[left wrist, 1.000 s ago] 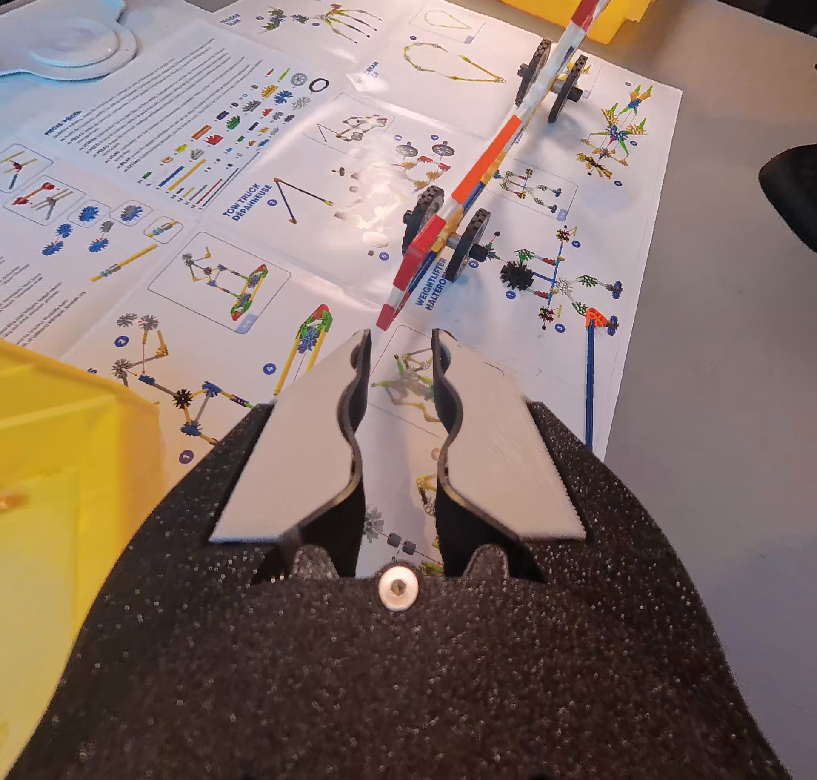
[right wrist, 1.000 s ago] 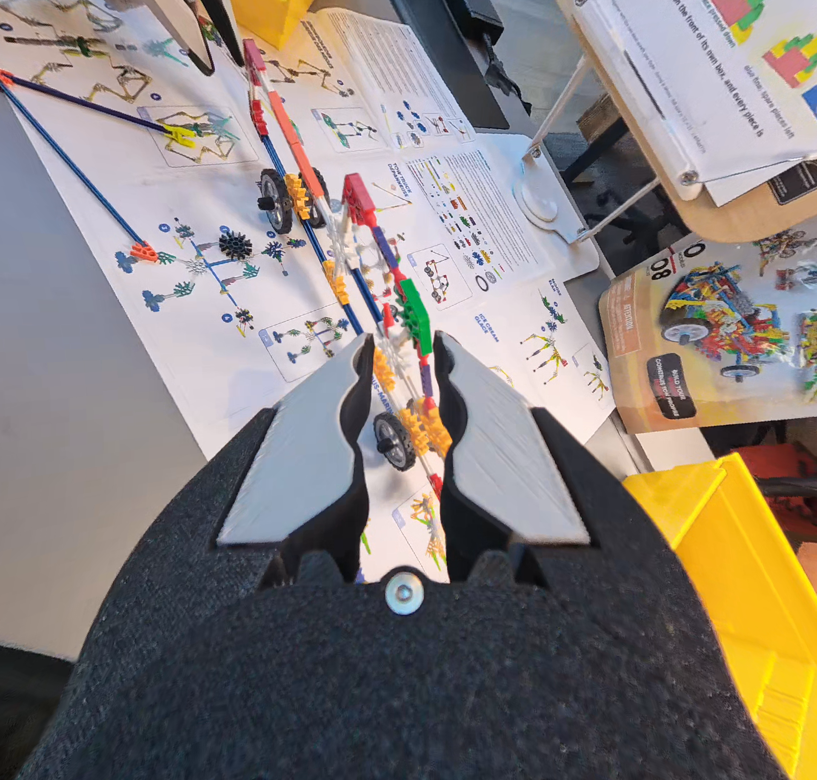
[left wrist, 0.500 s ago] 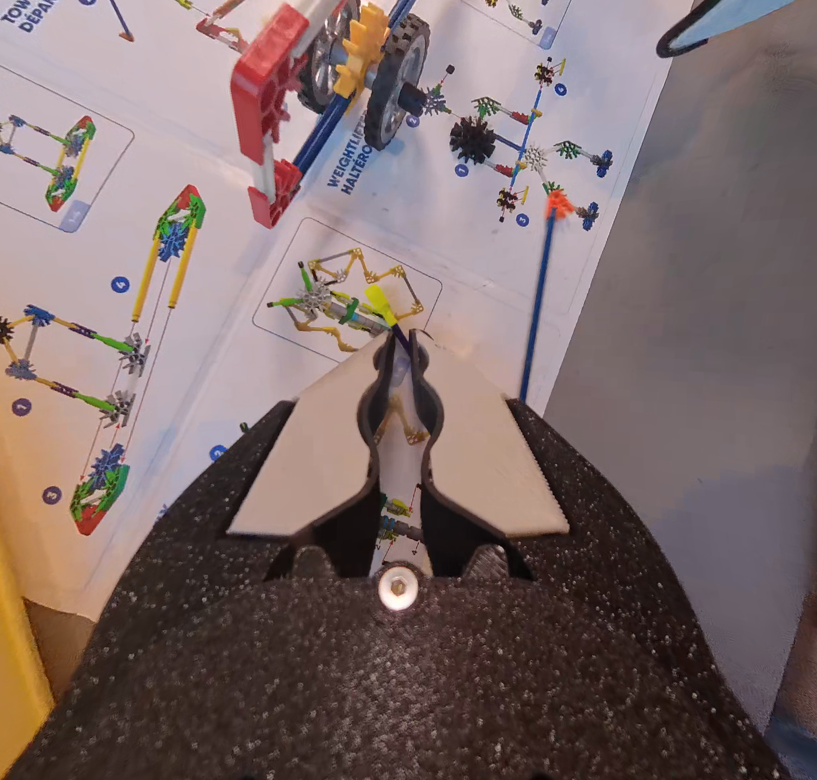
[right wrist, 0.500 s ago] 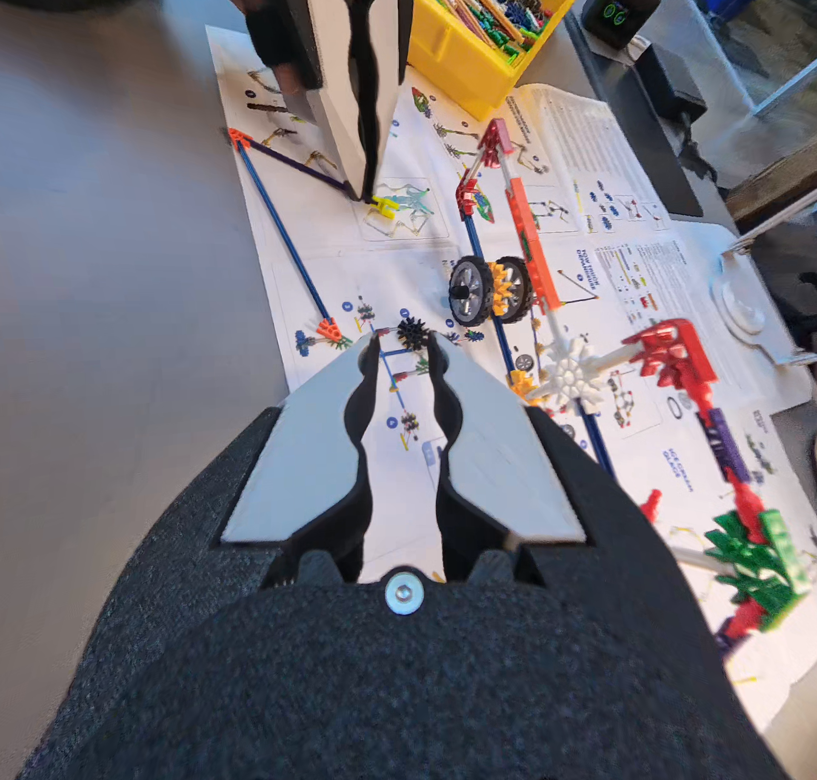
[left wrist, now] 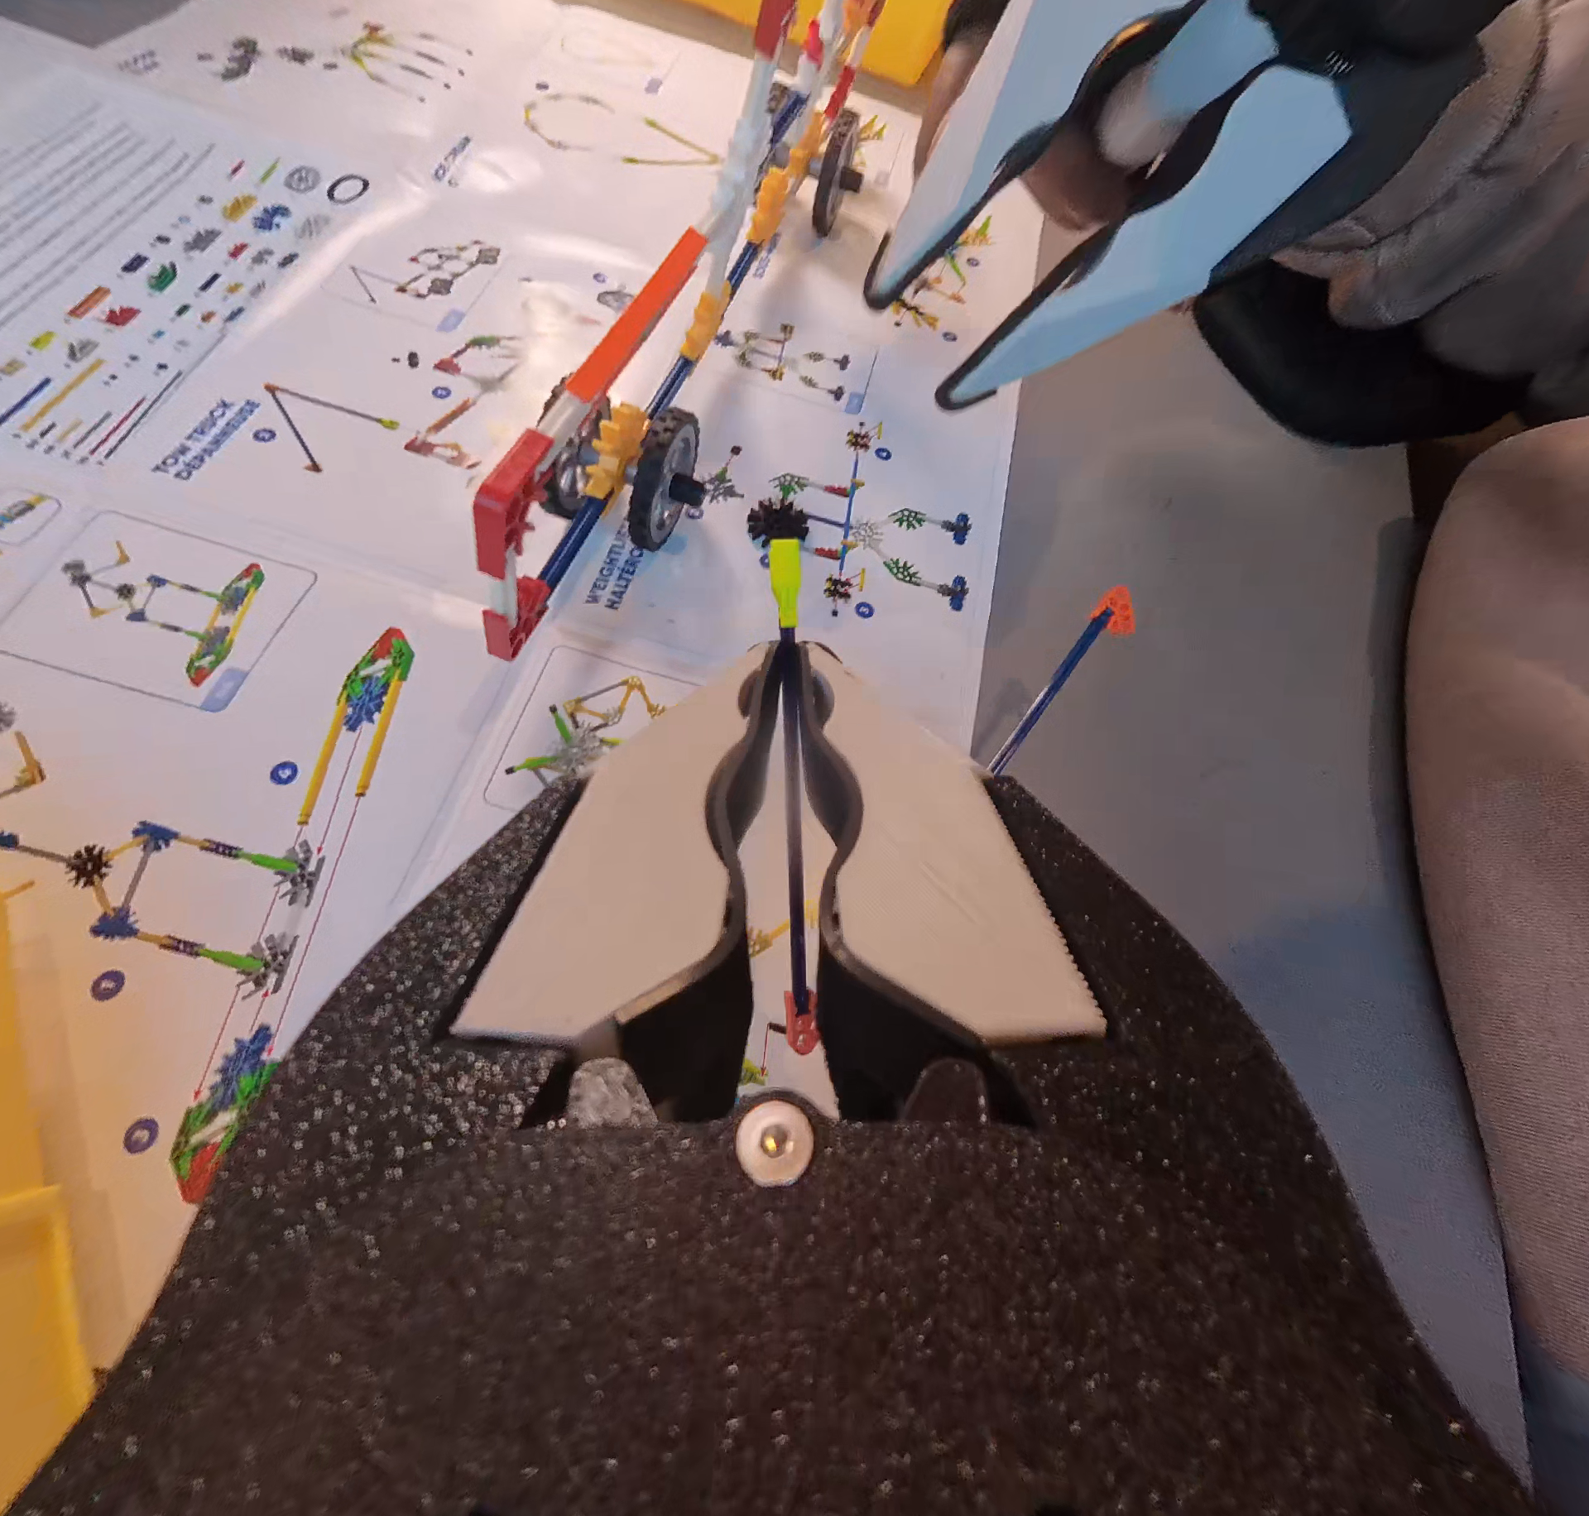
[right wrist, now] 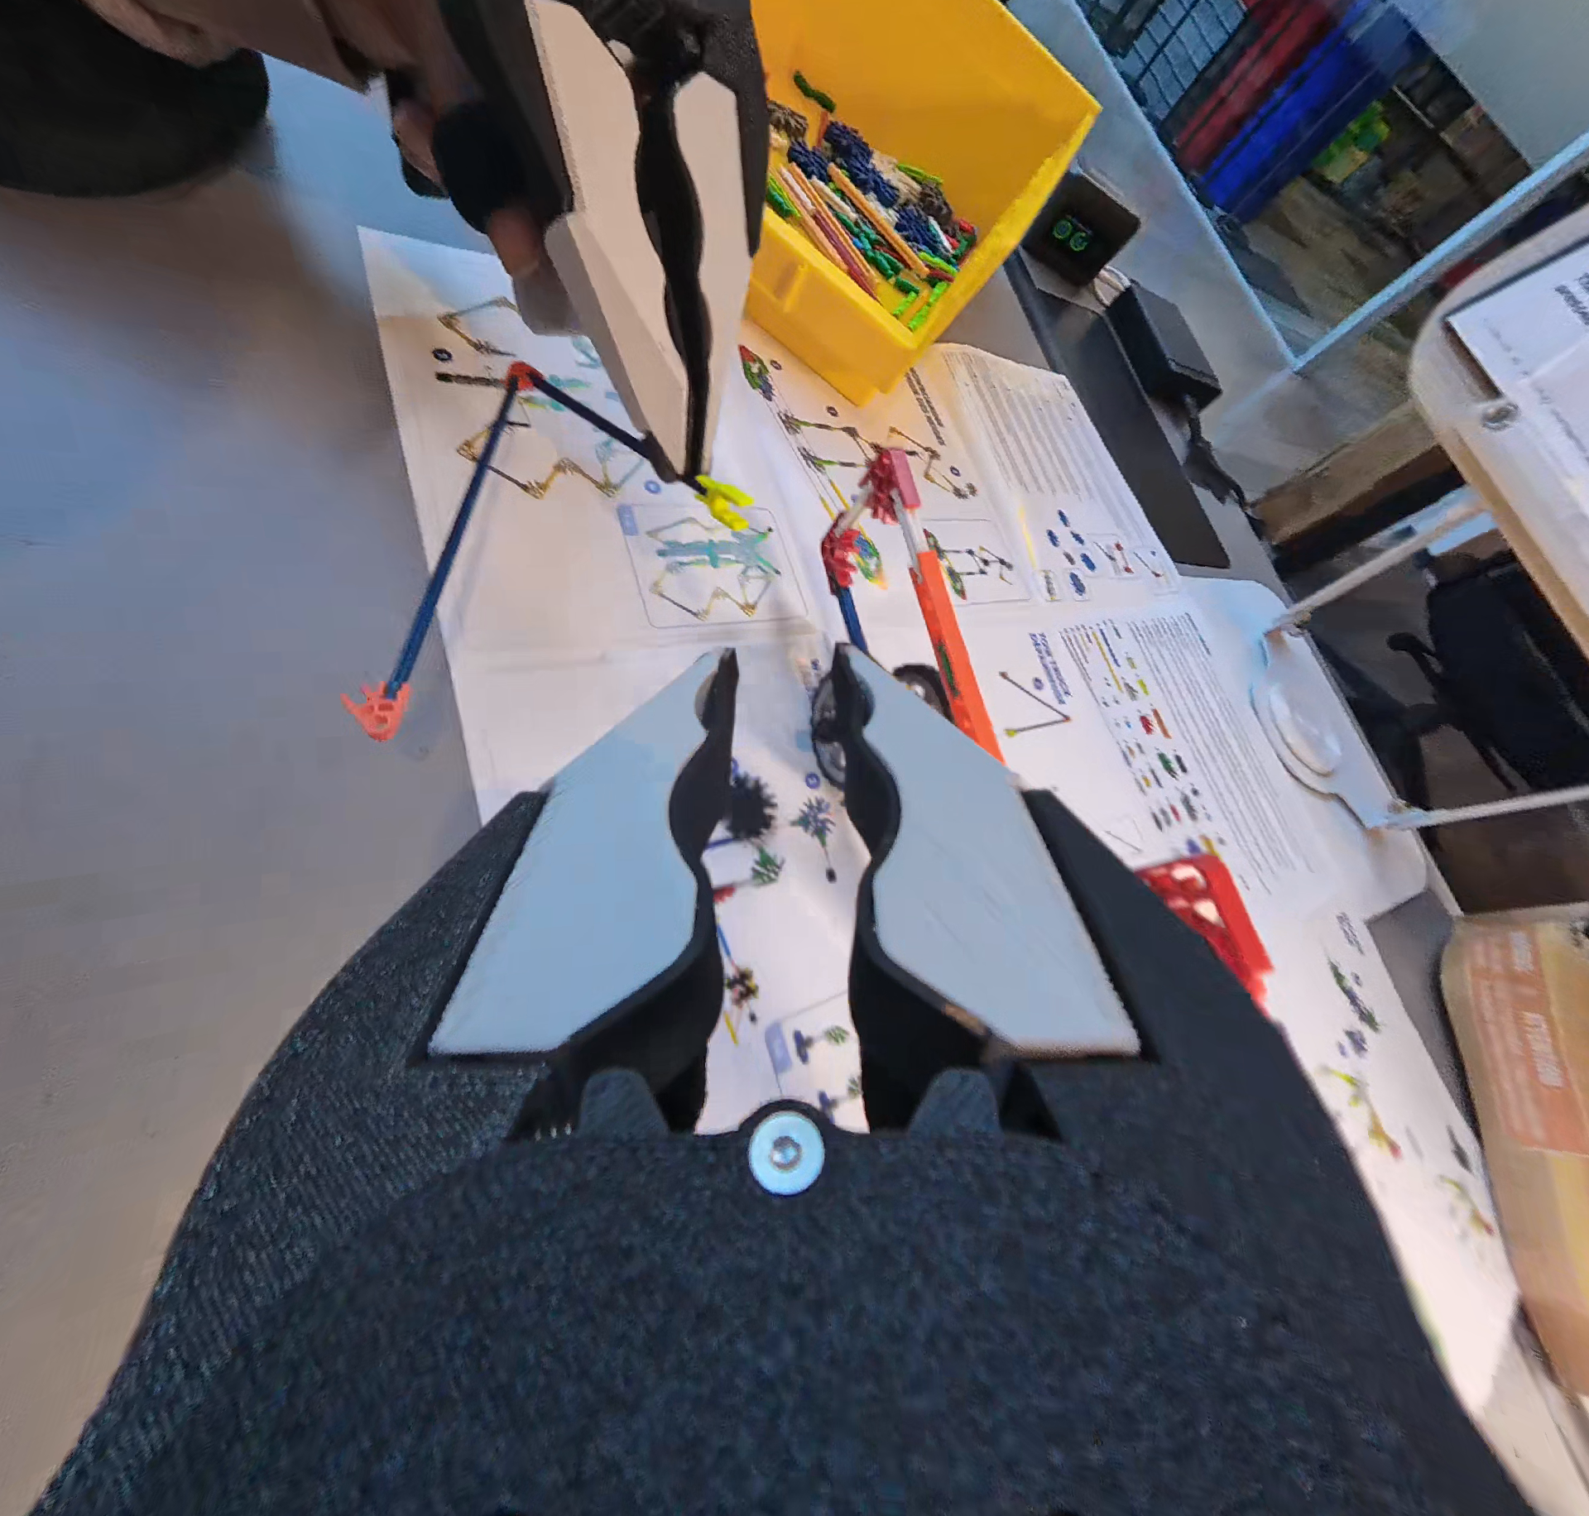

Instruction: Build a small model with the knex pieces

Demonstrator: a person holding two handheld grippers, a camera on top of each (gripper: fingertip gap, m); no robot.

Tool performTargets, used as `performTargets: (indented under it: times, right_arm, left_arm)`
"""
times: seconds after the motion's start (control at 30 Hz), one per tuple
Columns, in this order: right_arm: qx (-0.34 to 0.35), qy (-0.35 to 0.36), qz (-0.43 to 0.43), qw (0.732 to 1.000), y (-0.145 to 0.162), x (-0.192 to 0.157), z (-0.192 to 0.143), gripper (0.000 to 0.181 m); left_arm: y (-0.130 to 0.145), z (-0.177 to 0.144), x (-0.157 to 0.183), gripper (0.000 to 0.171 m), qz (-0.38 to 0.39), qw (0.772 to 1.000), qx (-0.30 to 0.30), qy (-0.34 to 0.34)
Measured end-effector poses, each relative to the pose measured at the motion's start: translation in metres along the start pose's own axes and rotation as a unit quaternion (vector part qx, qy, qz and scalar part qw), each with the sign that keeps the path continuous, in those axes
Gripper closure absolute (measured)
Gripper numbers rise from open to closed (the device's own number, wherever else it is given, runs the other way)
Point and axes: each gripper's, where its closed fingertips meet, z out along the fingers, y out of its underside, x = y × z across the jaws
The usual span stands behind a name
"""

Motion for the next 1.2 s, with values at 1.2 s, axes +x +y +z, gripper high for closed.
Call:
performTargets:
  times: [1.2]
  right_arm:
    - [0.159, -0.008, 0.114, 0.981, -0.031, -0.001, 0.015, 0.173]
  left_arm:
    - [-0.066, -0.035, -0.006, 0.171, -0.185, 0.935, 0.272, 0.132]
